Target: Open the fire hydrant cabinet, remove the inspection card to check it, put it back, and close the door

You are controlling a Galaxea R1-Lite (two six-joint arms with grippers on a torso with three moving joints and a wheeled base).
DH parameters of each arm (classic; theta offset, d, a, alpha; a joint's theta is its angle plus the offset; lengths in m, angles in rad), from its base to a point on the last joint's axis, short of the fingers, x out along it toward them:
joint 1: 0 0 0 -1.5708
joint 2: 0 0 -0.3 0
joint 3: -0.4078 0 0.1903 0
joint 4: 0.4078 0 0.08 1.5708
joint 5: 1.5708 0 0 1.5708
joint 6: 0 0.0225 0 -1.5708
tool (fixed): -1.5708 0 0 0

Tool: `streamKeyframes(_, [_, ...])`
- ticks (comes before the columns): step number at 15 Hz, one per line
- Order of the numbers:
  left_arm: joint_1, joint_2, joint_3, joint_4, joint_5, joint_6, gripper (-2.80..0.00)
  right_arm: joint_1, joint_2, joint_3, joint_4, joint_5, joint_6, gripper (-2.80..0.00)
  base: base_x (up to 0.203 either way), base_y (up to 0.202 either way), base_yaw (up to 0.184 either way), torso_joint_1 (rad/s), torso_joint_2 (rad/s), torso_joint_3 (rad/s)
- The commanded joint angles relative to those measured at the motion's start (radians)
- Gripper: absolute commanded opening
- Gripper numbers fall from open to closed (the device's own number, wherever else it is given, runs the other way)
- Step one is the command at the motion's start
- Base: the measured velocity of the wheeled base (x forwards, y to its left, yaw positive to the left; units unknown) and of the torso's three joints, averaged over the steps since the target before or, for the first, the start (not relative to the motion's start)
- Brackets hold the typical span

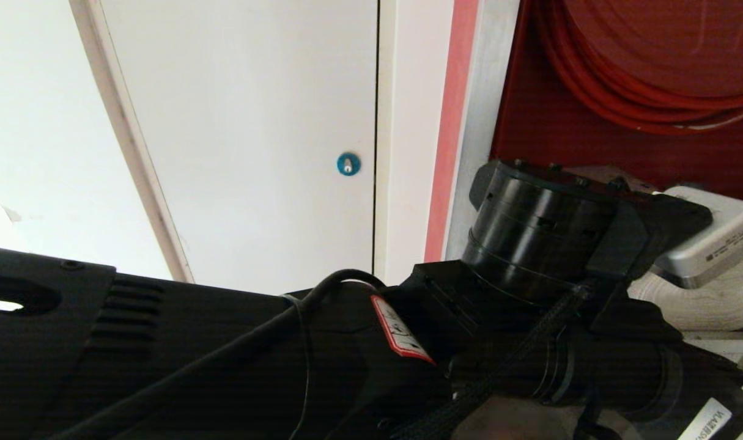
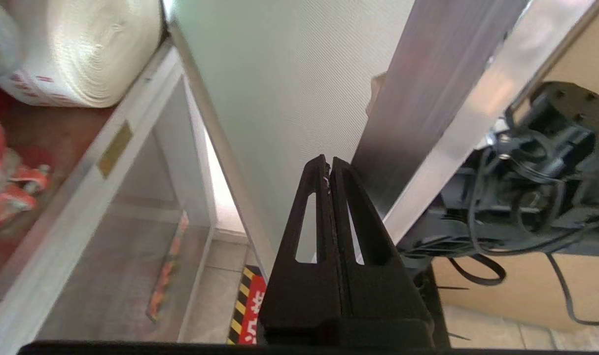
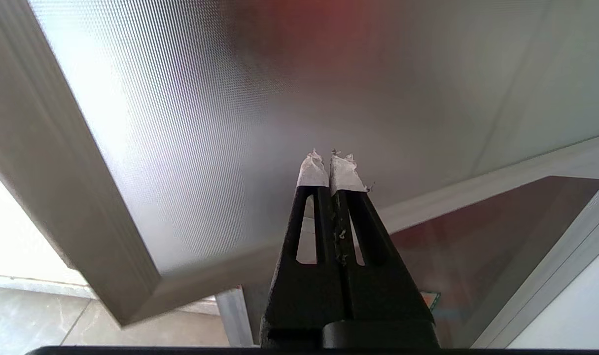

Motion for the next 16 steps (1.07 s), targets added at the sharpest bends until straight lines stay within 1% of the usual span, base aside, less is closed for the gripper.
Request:
streamKeyframes(1, [-0.017,-0.002,0.004,-0.002,-0.002,-0.001,-2.8,0.0,0.002,0.002,0.0,-0.001,0.0,-2.8,0.0,0.0,0.0,0.0,0.0,0.0])
streamKeyframes(3, [-0.034,-0.002,0.003,-0.002,0.005,0.006,-2.8,0.0,0.002,0.002,0.0,0.0,0.0,-2.8,0.0,0.0,0.0,0.0,0.0,0.0])
streamKeyframes(6, [-0.061,-0.002,0.004,-0.002,0.037,0.024,-2.8,0.0,0.002,0.002,0.0,0.0,0.0,-2.8,0.0,0.0,0.0,0.0,0.0,0.0])
streamKeyframes(16, [-0.093,-0.005,0.012,-0.001,0.047,0.025,-2.8,0.0,0.002,0.002,0.0,0.0,0.0,-2.8,0.0,0.0,0.0,0.0,0.0,0.0])
